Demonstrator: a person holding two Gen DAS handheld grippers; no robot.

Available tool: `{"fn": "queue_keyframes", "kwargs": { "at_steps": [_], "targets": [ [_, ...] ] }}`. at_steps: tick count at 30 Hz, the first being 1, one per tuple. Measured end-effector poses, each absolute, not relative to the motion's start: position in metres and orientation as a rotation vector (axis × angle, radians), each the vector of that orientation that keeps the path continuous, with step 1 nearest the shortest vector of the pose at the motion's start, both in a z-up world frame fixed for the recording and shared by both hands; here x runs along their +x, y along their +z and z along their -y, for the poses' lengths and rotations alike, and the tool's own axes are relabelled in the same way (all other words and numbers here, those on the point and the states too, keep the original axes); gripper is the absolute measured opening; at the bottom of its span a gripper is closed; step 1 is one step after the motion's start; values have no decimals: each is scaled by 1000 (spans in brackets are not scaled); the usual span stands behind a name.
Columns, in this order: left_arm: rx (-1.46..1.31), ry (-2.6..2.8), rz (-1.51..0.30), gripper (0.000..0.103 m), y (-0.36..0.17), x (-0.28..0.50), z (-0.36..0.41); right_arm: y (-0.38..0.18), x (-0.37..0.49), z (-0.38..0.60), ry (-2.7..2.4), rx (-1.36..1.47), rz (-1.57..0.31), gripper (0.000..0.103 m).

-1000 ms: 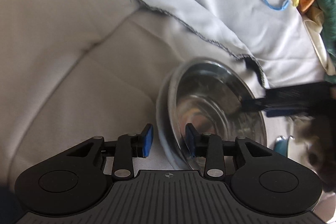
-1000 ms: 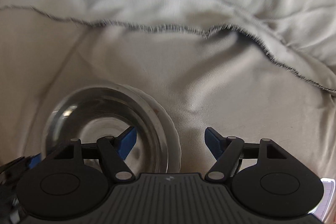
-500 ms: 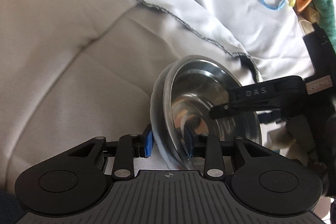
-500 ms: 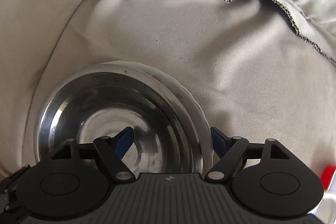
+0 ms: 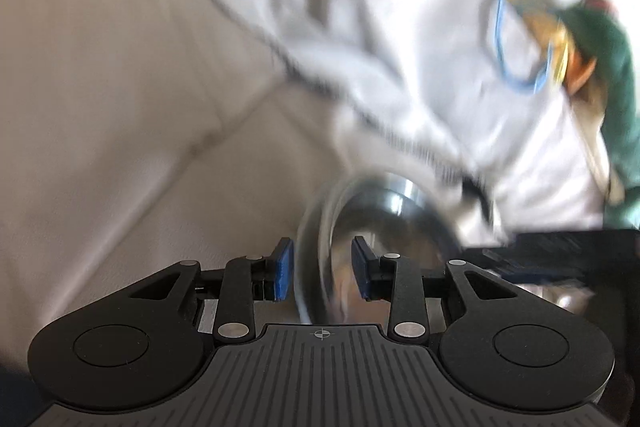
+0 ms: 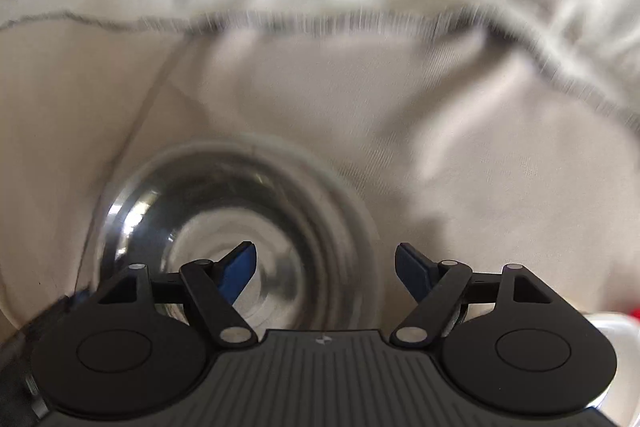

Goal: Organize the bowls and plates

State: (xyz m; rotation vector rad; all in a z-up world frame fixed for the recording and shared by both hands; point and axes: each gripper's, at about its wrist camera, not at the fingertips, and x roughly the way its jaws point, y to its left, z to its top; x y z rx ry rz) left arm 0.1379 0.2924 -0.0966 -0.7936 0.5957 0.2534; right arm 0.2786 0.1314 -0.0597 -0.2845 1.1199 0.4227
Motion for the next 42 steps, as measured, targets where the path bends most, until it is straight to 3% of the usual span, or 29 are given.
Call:
{"fn": "queue_keyframes", "kwargs": {
  "at_steps": [5,11,20,24,27,30,39,42],
  "targets": [
    [-818,151,-552,34,-70,123,-277,18,217,-78,462,-340,-751,78],
    [-657,-174,-620,35,-24,140,-179,34,182,27,363,-266,-632,80],
    [-495,-14,-732,35,-21,173,-119,-26,212,129,327,-60,-702,80],
    [-495,2,-766,40,-30,186,-116,-48,225,147,345,39,-731,80],
    [-477,26,-803,42,-34,195,-117,-55,228,151,364,83,-733,80],
    [-485,31,-874,37,-46,207,-116,-62,227,148,401,92,-759,80],
    [-641,-82,-989,40,-89,218,-120,-107,239,134,596,303,-1033,80],
    [-617,-79,-976,40,-88,218,-115,-113,236,128,609,320,-1065,71]
  ]
}}
